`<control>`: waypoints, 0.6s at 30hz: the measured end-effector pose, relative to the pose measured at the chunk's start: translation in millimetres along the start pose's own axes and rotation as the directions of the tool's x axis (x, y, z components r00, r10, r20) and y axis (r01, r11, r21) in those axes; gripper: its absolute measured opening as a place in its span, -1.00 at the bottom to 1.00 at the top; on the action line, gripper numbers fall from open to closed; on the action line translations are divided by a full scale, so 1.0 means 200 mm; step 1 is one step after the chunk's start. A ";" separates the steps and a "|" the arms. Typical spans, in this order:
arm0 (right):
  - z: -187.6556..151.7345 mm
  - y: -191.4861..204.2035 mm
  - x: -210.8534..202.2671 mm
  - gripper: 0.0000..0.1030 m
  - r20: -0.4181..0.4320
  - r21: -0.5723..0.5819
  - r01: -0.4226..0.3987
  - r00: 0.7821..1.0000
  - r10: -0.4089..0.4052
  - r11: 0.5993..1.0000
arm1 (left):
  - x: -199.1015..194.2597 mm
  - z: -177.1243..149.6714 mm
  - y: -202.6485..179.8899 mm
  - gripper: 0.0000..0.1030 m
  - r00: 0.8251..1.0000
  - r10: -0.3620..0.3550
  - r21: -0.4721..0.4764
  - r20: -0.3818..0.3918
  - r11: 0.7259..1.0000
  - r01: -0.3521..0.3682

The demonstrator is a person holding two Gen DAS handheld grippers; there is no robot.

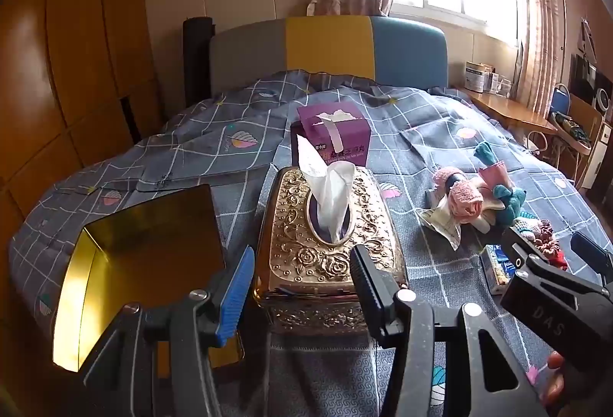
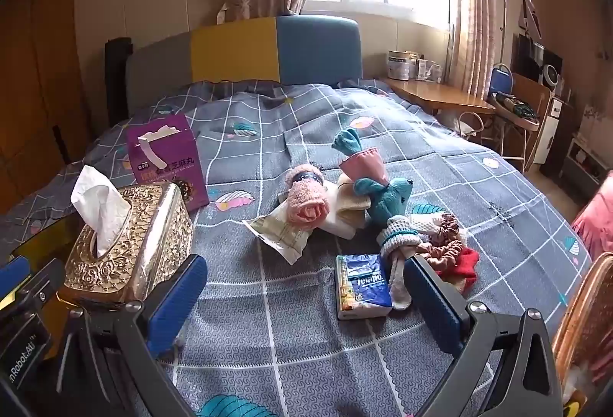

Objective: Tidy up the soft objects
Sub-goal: 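Move the left tool toward the pink towel roll beside the tissue box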

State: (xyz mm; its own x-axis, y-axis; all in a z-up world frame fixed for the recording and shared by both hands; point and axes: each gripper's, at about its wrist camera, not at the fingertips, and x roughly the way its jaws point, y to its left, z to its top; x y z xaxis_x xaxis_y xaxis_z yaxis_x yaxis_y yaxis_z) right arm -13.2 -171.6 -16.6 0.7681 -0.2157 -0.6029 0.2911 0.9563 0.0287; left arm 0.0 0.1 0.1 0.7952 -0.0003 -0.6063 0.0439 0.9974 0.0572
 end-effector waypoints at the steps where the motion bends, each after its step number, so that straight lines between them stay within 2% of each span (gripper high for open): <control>1: 0.00 0.00 0.00 1.00 0.002 -0.001 0.000 1.000 0.000 1.000 | 0.00 0.00 0.00 0.02 1.000 0.000 0.000 0.001 1.000 0.000; 18: 0.00 -0.03 0.00 1.00 0.009 0.008 0.006 1.000 -0.006 1.000 | -0.02 0.00 0.00 0.02 1.000 0.005 0.010 0.009 1.000 -0.005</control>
State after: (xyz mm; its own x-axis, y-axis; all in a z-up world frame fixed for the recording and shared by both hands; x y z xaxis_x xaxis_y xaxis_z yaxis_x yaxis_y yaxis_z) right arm -15.7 -177.1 -16.2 0.7715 -0.2231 -0.5958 0.2998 0.9535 0.0313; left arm -2.0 -0.2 2.5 0.8008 0.0036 -0.5989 0.0461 0.9966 0.0676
